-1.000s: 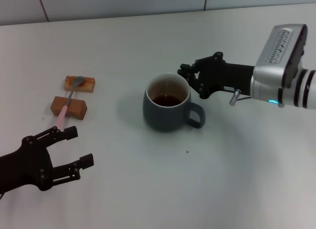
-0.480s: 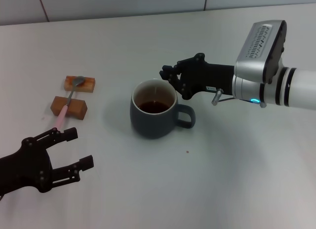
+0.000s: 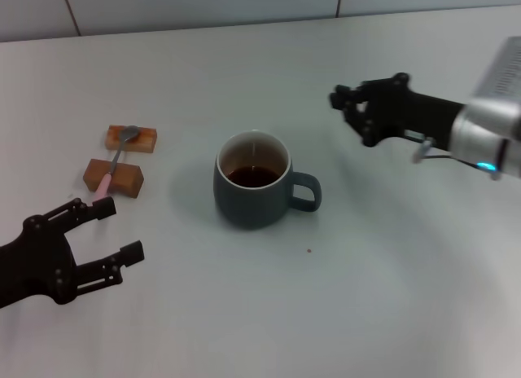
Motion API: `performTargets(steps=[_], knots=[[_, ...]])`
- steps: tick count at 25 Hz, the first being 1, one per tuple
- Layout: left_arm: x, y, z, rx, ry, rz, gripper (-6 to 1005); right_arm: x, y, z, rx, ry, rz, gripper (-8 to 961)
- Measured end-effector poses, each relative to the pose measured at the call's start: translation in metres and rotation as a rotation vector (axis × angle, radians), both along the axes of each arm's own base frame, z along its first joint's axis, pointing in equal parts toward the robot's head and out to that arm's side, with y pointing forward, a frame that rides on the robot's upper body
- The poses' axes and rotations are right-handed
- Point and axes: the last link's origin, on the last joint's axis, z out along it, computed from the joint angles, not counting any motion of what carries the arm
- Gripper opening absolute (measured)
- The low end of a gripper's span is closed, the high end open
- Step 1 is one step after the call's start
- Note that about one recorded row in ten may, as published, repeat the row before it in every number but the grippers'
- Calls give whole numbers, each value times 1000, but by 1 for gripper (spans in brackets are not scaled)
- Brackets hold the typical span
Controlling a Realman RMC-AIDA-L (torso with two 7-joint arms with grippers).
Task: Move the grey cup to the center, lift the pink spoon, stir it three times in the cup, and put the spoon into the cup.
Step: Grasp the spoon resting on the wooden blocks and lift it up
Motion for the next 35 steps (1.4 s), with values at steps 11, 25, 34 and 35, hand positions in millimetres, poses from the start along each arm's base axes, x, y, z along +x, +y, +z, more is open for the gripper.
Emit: performTargets(steps=[11, 25, 34, 35], knots=[[0, 6, 4, 31, 4, 3, 855, 30, -69, 45, -179, 39, 59, 140], [0, 10, 5, 41, 3, 10, 843, 46, -96, 58, -173, 117, -1, 576], [1, 10, 6, 36, -2, 7, 835, 49, -103, 56, -195, 125, -7, 657], [1, 10, 6, 36, -1, 7, 834, 49, -104, 56, -195, 125, -8, 663]])
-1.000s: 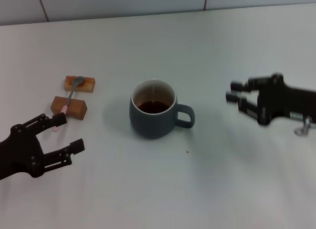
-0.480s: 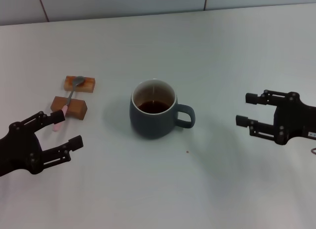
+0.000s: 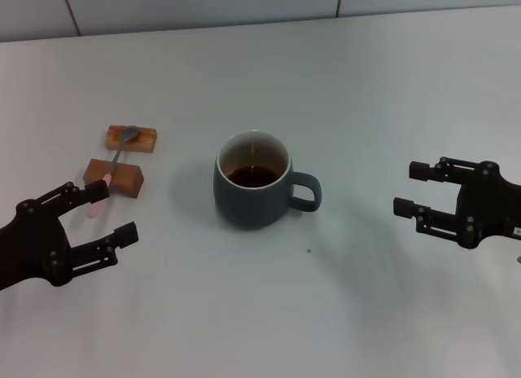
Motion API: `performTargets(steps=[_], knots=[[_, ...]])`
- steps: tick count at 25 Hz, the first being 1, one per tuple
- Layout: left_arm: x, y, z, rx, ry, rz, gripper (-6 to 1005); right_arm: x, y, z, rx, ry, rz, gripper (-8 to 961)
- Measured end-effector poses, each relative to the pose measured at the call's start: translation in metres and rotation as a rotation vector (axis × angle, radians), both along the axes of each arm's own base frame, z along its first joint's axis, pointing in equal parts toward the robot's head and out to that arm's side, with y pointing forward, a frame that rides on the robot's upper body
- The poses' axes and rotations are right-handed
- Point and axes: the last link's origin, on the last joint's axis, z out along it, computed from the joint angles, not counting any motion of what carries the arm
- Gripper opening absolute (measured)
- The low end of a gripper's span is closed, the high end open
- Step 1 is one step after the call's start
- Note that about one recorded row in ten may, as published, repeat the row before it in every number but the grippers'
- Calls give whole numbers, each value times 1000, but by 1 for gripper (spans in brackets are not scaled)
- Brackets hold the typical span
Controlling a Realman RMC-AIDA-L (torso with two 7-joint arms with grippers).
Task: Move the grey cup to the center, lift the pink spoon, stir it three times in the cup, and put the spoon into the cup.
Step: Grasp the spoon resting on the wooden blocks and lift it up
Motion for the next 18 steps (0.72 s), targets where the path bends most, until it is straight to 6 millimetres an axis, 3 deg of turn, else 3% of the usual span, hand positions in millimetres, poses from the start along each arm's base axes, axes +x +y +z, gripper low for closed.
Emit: performTargets(steps=[18], knots=[[-3, -1, 3, 16, 1, 18, 817, 3, -3, 0, 1, 2, -20, 774]])
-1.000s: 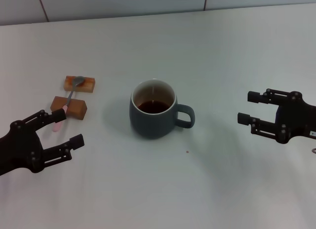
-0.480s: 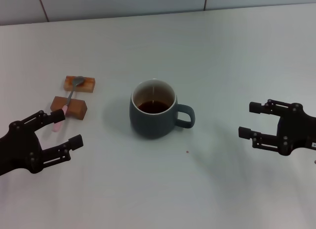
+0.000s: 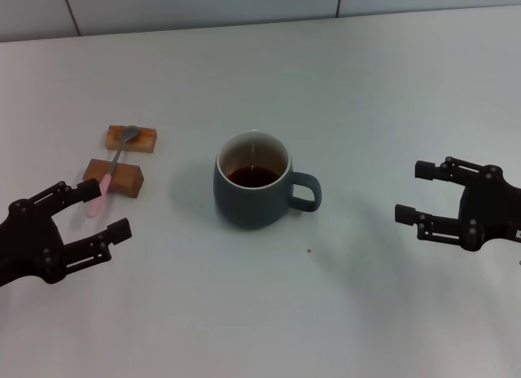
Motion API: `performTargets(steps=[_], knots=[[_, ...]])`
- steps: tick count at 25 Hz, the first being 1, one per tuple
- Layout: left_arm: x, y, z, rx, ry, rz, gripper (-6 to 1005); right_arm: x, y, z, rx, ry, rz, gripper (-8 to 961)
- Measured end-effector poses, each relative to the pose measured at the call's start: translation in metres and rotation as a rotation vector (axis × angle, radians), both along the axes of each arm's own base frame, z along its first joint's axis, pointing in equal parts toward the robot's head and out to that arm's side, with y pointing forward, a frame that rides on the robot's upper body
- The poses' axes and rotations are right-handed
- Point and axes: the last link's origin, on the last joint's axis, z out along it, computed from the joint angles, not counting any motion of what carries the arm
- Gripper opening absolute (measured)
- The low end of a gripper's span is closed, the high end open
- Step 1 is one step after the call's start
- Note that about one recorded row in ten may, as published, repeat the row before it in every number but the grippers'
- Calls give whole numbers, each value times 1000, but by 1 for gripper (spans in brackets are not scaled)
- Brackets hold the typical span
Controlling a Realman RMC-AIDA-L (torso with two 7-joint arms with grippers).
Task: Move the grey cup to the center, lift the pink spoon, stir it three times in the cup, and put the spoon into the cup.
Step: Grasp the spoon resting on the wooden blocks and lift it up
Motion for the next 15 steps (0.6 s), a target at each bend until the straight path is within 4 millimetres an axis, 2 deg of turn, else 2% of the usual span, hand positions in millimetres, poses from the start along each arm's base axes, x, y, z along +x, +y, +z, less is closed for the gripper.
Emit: performTargets(steps=[5, 8, 10, 11, 12, 15], knots=[[-1, 0, 1, -52, -88, 113, 813, -1, 2, 0, 1, 0, 0, 786], [-2, 2, 6, -90, -231, 243, 810, -2, 3, 0, 1, 0, 1, 786], [-2, 2, 6, -90, -231, 243, 808, -3, 4, 1, 0, 0, 3, 786], [-2, 2, 7, -116, -308, 310, 807, -3, 5, 1, 0, -1, 5, 786], [-4, 3, 10, -197, -453, 449, 807, -4, 6, 1, -1, -2, 7, 786], [-5, 3, 11, -232, -506, 503, 804, -5, 8, 1, -5, -8, 16, 786]])
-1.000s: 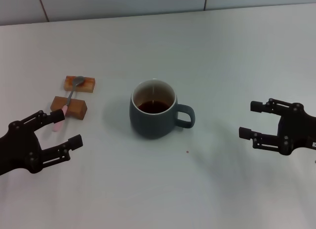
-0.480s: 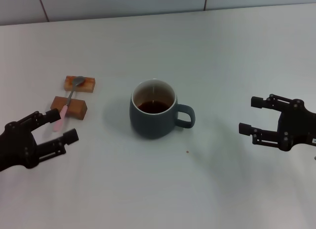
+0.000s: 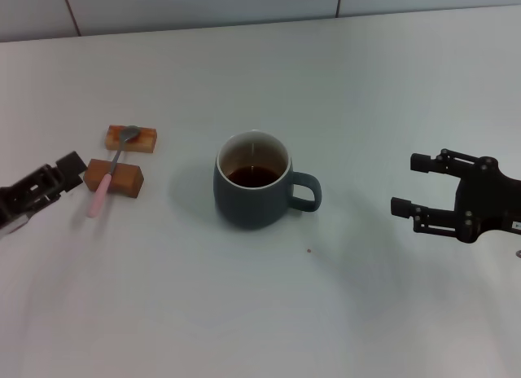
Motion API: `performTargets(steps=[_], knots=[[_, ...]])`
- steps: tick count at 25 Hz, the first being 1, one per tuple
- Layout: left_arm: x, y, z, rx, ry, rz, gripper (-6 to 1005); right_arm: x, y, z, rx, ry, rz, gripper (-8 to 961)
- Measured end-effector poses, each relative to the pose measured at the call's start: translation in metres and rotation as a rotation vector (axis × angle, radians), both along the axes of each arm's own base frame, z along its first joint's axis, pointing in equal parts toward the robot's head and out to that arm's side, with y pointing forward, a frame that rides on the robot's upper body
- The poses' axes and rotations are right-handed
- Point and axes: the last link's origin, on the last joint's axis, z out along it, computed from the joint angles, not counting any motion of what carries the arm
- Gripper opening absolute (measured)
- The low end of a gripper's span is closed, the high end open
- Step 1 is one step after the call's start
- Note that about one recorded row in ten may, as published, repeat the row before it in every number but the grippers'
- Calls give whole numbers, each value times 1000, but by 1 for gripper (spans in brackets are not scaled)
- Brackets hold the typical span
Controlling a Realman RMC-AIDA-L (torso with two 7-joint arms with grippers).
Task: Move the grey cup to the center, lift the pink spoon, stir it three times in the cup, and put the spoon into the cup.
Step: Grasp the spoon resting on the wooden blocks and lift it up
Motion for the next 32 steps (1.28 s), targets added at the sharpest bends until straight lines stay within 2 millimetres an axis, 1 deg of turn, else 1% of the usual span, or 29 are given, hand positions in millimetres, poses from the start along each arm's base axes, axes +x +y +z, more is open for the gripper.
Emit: performTargets(steps=[1, 2, 3, 4, 5, 6, 7, 8, 9, 12, 14, 16, 18, 22, 32], knots=[[0, 0, 0, 0, 0, 0, 803, -1, 1, 0, -1, -2, 3, 786], [-3, -3, 1, -74, -126, 120, 802, -1, 1, 0, -2, -4, 5, 786], [-3, -3, 1, -74, -126, 120, 801, -1, 2, 0, -2, -5, 7, 786], [-6, -5, 0, -92, -175, 169, 800, -2, 3, 1, -1, -6, 9, 786], [-6, -5, 0, -92, -175, 169, 799, -2, 3, 1, -1, -6, 11, 786], [-9, -7, 0, -106, -228, 222, 798, -2, 4, 2, 0, -6, 12, 786], [-9, -7, 0, -106, -228, 222, 797, -3, 4, 2, 0, -6, 12, 787], [-16, -13, -3, -125, -295, 303, 797, -3, 5, 3, 2, -7, 13, 787], [-18, -16, -6, -128, -314, 334, 796, -3, 5, 3, 2, -7, 13, 787], [-21, -18, -7, -128, -330, 360, 793, -3, 5, 4, 4, -9, 10, 787], [-26, -24, -18, -125, -394, 433, 791, -3, 5, 4, 5, -10, 9, 787], [-26, -24, -18, -125, -394, 433, 789, -2, 5, 4, 5, -10, 8, 787], [-30, -26, -27, -129, -411, 484, 788, -2, 5, 3, 5, -9, 7, 787], [-33, -25, -37, -134, -401, 523, 784, -3, 6, 2, 4, -7, 8, 787], [-41, -26, -46, -131, -384, 594, 775, -3, 6, 2, 3, -8, 6, 786]])
